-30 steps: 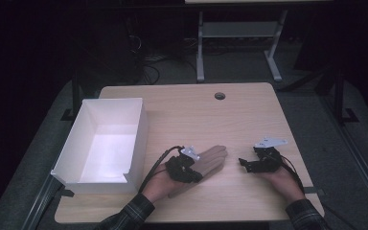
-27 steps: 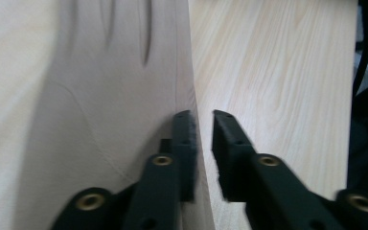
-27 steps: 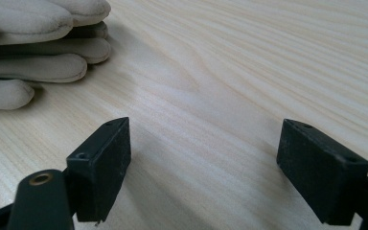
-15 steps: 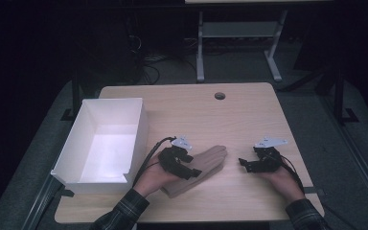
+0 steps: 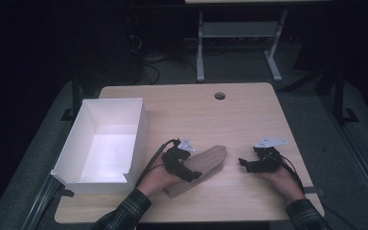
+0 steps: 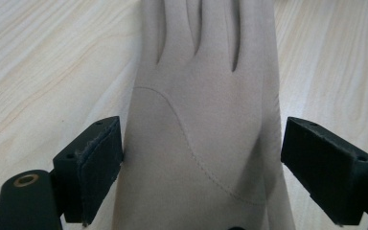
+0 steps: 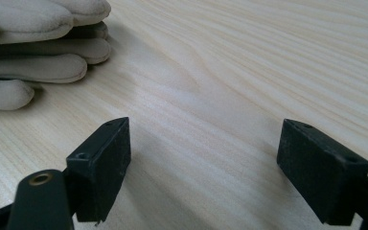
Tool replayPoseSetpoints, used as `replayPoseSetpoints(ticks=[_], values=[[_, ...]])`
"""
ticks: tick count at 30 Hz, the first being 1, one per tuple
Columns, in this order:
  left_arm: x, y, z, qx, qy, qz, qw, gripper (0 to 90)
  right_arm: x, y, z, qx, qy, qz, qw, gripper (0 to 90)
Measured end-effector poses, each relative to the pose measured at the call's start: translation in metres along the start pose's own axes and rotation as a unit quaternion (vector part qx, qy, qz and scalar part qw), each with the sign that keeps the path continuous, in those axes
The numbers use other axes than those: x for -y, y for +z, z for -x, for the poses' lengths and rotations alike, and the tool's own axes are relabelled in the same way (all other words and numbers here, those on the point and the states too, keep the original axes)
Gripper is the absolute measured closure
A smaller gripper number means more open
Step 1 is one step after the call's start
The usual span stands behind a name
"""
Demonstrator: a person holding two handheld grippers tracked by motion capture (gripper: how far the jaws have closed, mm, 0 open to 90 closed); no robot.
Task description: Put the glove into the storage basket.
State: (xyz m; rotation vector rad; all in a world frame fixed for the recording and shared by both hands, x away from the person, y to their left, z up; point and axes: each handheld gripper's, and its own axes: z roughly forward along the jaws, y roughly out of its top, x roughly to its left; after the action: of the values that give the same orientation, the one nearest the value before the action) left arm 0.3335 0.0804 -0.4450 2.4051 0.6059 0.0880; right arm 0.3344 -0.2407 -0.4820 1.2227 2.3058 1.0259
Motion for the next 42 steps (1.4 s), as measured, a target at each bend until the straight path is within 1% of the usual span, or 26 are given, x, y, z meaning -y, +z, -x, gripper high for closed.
replayPoseSetpoints(ticks=[1, 2, 5, 7, 9, 13, 14, 16, 17, 20, 21, 23, 24, 25, 26, 27, 29, 31, 32, 33, 34, 35, 37, 39, 40, 42], values=[[0.000, 0.002, 0.001, 0.000, 0.000, 0.002, 1.0000, 13.7, 0.000, 0.000, 0.000, 0.000, 0.000, 0.000, 1.0000, 18.8], [0.000, 0.002, 0.001, 0.000, 0.008, -0.006, 0.9999, 13.7, 0.000, 0.000, 0.000, 0.000, 0.000, 0.000, 1.0000, 18.8], [0.002, 0.007, 0.004, -0.005, 0.013, -0.016, 0.9998, 13.7, 0.000, 0.000, 0.000, 0.000, 0.000, 0.000, 1.0000, 18.8], [0.002, 0.012, 0.007, -0.012, 0.023, -0.029, 0.9992, 13.8, 0.000, 0.000, 0.000, 0.000, 0.000, 0.000, 1.0000, 18.8], [0.003, 0.015, 0.009, -0.017, 0.029, -0.035, 0.9988, 13.9, 0.000, 0.000, 0.000, 0.000, 0.000, 0.000, 1.0000, 18.8], [0.003, 0.016, 0.011, -0.019, 0.035, -0.038, 0.9985, 14.2, 0.000, 0.000, 0.000, 0.000, 0.000, 0.000, 1.0000, 18.8], [0.003, 0.016, 0.011, -0.020, 0.034, -0.037, 0.9985, 14.3, 0.000, 0.000, 0.000, 0.000, 0.000, 0.000, 1.0000, 18.8], [0.004, 0.016, 0.012, -0.018, 0.033, -0.038, 0.9986, 17.5, 0.000, 0.000, 0.000, 0.000, 0.000, 0.000, 1.0000, 18.8], [0.004, 0.016, 0.012, -0.015, 0.030, -0.038, 0.9987, 17.5, 0.000, 0.000, 0.000, 0.000, -0.001, 0.000, 1.0000, 18.8], [0.004, 0.013, 0.012, -0.011, 0.029, -0.035, 0.9989, 31.0, 0.000, 0.000, 0.000, 0.000, 0.000, 0.000, 1.0000, 18.8], [0.004, 0.012, 0.013, -0.008, 0.030, -0.033, 0.9990, 31.0, 0.000, 0.000, 0.000, 0.001, -0.001, 0.000, 1.0000, 18.8], [0.004, 0.011, 0.014, -0.003, 0.035, -0.031, 0.9989, 42.5, 0.000, 0.000, 0.000, 0.001, 0.000, 0.000, 1.0000, 18.8], [0.004, 0.011, 0.015, 0.001, 0.034, -0.031, 0.9989, 46.9, 0.000, 0.000, 0.000, 0.001, 0.000, 0.000, 1.0000, 18.8], [0.003, 0.010, 0.015, 0.004, 0.036, -0.034, 0.9988, 54.1, 0.000, 0.000, 0.000, 0.001, -0.001, 0.000, 1.0000, 18.8], [0.003, 0.010, 0.016, 0.006, 0.033, -0.034, 0.9989, 54.1, 0.000, 0.000, 0.000, 0.001, -0.001, 0.000, 1.0000, 18.8], [0.003, 0.010, 0.015, 0.008, 0.030, -0.034, 0.9989, 58.8, 0.000, 0.000, 0.000, 0.000, 0.000, 0.000, 1.0000, 18.8], [0.003, 0.010, 0.015, 0.008, 0.028, -0.034, 0.9990, 60.9, 0.000, 0.000, 0.000, 0.000, 0.000, 0.000, 1.0000, 18.8], [0.003, 0.010, 0.015, 0.009, 0.020, -0.029, 0.9993, 62.5, 0.000, 0.000, 0.000, 0.000, 0.000, 0.000, 1.0000, 18.8], [0.003, 0.010, 0.014, 0.011, 0.020, -0.031, 0.9992, 62.5, 0.000, 0.000, 0.000, 0.000, 0.000, 0.000, 1.0000, 18.8], [0.004, 0.010, 0.014, 0.013, 0.013, -0.028, 0.9994, 63.0, 0.000, 0.000, 0.000, 0.000, 0.000, 0.000, 1.0000, 18.8], [0.003, 0.009, 0.013, 0.016, 0.016, -0.033, 0.9992, 63.4, 0.000, 0.000, 0.000, 0.000, 0.000, 0.000, 1.0000, 18.8], [0.003, 0.008, 0.012, 0.020, 0.013, -0.032, 0.9992, 63.9, 0.000, 0.000, 0.000, 0.000, 0.000, 0.000, 1.0000, 18.8], [0.003, 0.008, 0.011, 0.026, -0.003, -0.024, 0.9994, 64.5, 0.000, 0.000, 0.000, 0.000, 0.000, 0.000, 1.0000, 18.8], [0.002, 0.007, 0.009, 0.032, -0.001, -0.032, 0.9990, 64.8, 0.000, 0.000, 0.000, 0.001, -0.001, 0.000, 1.0000, 18.8], [0.002, 0.007, 0.009, 0.035, -0.012, -0.025, 0.9990, 64.9, 0.000, 0.000, 0.000, 0.001, -0.001, 0.000, 1.0000, 18.8], [0.001, 0.006, 0.009, 0.038, -0.012, -0.026, 0.9989, 64.9, 0.000, 0.000, 0.000, 0.000, 0.000, 0.000, 1.0000, 18.8]])
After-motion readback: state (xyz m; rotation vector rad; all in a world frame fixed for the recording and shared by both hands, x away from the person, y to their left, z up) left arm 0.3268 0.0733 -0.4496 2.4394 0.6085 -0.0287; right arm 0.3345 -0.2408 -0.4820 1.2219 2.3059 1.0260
